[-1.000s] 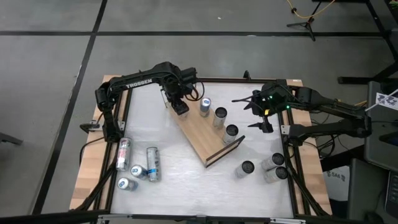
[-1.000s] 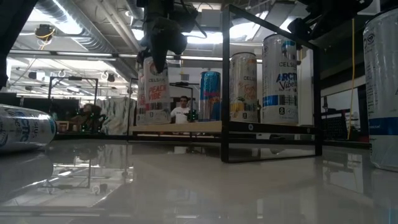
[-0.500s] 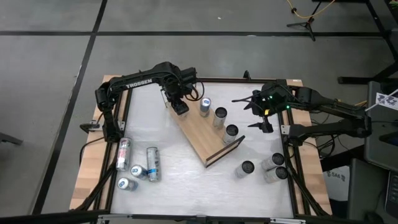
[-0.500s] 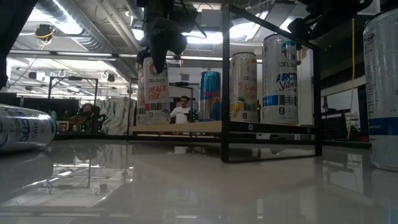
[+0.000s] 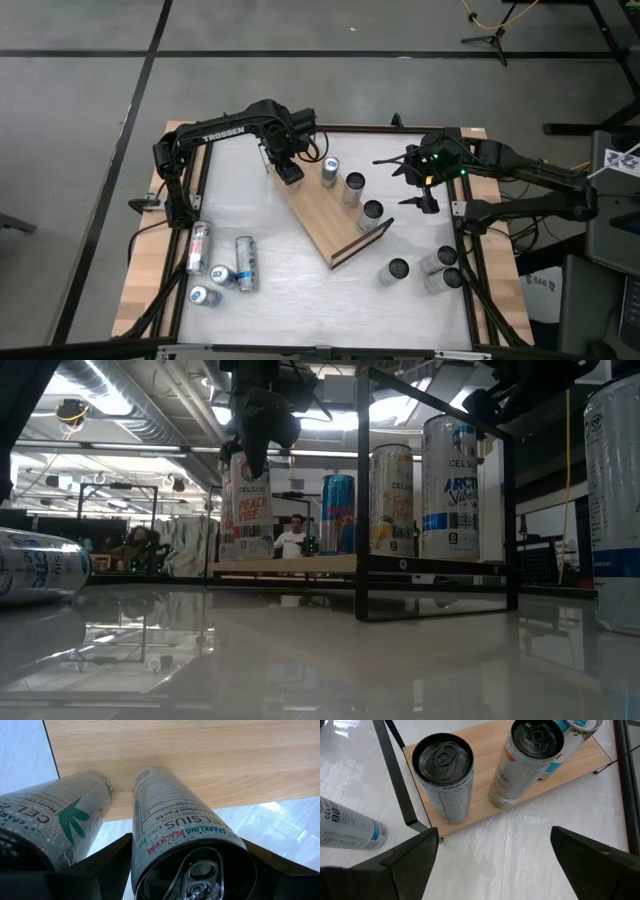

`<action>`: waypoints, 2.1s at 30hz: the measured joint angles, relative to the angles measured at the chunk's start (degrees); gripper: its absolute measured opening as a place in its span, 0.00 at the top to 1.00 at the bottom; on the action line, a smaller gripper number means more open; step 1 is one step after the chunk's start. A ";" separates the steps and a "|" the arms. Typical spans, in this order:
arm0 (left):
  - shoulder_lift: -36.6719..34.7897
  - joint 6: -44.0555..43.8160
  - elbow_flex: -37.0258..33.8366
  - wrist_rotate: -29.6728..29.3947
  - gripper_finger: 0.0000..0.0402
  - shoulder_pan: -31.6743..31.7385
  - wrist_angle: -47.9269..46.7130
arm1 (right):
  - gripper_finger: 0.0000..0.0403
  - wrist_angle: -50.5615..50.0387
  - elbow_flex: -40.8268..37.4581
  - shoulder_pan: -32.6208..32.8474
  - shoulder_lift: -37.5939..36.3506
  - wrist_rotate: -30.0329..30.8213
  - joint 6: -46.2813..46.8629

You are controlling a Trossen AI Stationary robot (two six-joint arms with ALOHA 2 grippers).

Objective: Place canned beverage on shelf
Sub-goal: Put the right white-pink soda can on the shelf and align with the other white-pink soda can

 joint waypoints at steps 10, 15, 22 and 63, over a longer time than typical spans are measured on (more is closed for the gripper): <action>0.00 -0.26 -0.01 -1.04 0.27 -0.04 0.07 | 0.06 0.00 0.01 -0.01 0.00 0.00 0.00; 0.00 -0.28 -0.01 -1.19 0.17 -0.04 0.24 | 0.06 -0.01 -0.01 -0.01 0.01 0.00 0.00; 0.00 -1.72 0.00 -1.03 0.13 -0.07 0.20 | 0.06 0.01 -0.01 -0.01 0.01 0.00 0.00; -1.44 -5.89 25.63 0.76 0.14 -3.15 -6.27 | 0.06 -0.03 0.01 0.00 -0.01 0.00 0.00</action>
